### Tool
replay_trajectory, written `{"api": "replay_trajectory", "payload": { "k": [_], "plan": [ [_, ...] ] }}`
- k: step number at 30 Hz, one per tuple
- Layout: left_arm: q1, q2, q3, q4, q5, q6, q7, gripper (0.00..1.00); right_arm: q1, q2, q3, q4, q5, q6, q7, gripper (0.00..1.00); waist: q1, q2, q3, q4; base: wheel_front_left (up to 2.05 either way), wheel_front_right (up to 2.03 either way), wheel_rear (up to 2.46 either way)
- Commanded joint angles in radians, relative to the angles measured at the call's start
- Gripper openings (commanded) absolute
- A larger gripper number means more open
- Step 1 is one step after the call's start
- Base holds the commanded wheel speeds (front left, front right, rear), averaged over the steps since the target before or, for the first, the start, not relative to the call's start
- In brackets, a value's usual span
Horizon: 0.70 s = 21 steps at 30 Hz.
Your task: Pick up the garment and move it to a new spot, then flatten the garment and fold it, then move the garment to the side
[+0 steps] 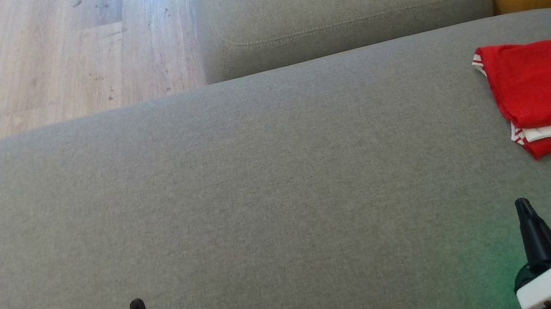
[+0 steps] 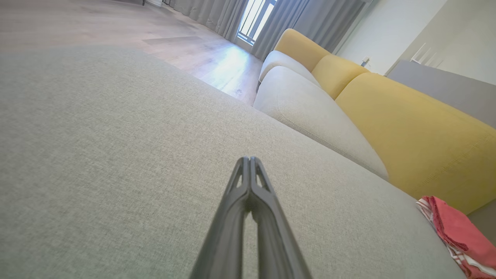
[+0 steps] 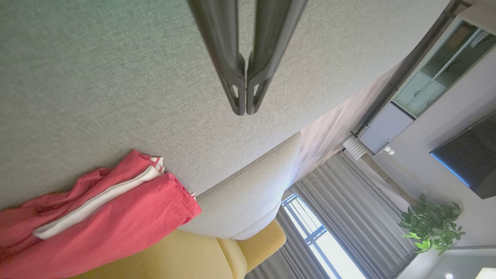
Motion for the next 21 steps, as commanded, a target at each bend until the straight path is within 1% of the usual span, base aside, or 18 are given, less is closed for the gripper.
{"api": "replay_trajectory", "payload": {
  "k": [1,21],
  "plan": [
    [-0.05,0.013,0.026,-0.023,-0.028,-0.005,0.006,0.0,-0.054,-0.002,-0.007,-0.036,0.029,0.0,0.008,0.0,-0.0001,0.0,0.001,0.0,0.0,0.0,0.0],
    [-0.099,0.018,0.074,-0.001,-0.257,-0.046,0.058,0.0,-0.089,0.008,-0.038,-0.041,0.243,0.0,0.064,0.0,-0.0001,0.0,0.014,-0.007,0.0,0.0,0.0]
  ]
}}
